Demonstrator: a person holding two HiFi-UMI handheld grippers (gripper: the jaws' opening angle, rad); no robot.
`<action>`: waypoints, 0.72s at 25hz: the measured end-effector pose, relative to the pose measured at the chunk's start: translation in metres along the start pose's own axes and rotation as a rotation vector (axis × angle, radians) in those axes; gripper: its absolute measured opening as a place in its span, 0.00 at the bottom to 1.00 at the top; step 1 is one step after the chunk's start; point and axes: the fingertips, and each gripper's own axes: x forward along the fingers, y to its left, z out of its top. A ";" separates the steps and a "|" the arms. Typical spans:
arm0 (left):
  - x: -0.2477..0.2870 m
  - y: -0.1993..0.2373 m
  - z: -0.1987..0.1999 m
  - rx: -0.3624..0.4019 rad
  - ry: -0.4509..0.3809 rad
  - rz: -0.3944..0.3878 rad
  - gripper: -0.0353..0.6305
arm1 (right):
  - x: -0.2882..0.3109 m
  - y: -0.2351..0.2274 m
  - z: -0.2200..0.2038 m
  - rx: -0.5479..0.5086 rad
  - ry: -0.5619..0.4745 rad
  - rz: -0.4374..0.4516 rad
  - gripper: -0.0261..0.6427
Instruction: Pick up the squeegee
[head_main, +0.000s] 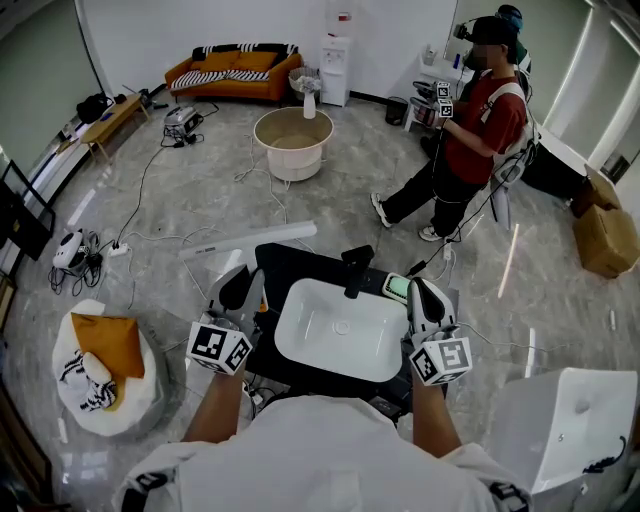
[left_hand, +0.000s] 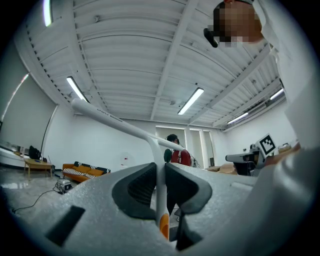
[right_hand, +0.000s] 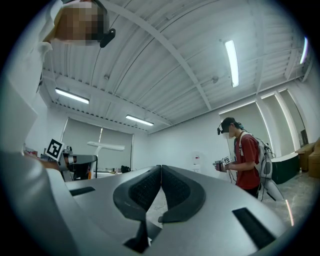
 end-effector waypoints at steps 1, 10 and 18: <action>0.000 0.000 -0.001 -0.004 0.002 -0.001 0.16 | -0.001 0.001 -0.001 0.000 0.002 0.002 0.06; 0.004 -0.005 -0.013 -0.048 0.011 -0.039 0.16 | -0.004 0.011 -0.013 -0.007 0.025 0.035 0.06; 0.008 -0.010 -0.015 -0.072 0.014 -0.067 0.16 | -0.003 0.014 -0.018 -0.001 0.047 0.045 0.06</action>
